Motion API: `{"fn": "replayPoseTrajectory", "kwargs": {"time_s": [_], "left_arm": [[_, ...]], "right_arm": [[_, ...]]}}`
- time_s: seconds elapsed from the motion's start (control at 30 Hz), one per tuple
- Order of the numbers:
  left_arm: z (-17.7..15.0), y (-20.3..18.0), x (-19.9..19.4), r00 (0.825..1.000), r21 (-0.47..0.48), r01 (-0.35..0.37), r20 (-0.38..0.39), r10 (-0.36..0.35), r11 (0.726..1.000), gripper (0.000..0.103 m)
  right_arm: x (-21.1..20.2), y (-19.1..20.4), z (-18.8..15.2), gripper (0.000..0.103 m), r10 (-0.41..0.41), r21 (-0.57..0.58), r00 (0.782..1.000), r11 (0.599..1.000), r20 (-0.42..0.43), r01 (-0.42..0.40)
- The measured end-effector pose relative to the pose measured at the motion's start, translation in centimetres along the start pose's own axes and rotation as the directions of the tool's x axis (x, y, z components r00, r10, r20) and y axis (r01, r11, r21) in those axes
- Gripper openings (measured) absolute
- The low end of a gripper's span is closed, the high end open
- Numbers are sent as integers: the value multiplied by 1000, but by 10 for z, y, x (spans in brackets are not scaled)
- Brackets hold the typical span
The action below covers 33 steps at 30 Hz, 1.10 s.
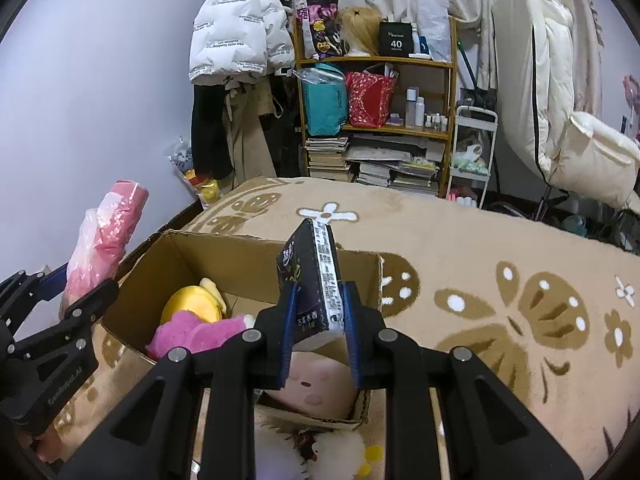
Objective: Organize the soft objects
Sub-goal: 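Carry the pink roll and black pack over the box and lower them inside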
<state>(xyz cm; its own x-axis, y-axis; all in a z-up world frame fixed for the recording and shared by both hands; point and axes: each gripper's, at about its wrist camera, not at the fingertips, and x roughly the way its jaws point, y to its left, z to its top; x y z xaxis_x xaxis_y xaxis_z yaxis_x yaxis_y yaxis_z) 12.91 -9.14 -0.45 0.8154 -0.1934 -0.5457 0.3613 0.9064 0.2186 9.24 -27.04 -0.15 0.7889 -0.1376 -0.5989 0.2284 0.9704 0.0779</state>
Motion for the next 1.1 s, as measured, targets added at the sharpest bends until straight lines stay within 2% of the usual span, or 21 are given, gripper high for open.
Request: {"fn": "replayPoseTrajectory", "kwargs": {"time_s": [0.47,1.1], "left_arm": [[-3,-8,22,996,-7,75,-52,-75,997,44],[-14,-9,39,986,-13,88,-143,-88,996,48]], "right_arm": [[15,-3,-12,24,40,19,999,999,-22,-39],[24,-8,-19,28,63,55,996,997,-67,-59]]}}
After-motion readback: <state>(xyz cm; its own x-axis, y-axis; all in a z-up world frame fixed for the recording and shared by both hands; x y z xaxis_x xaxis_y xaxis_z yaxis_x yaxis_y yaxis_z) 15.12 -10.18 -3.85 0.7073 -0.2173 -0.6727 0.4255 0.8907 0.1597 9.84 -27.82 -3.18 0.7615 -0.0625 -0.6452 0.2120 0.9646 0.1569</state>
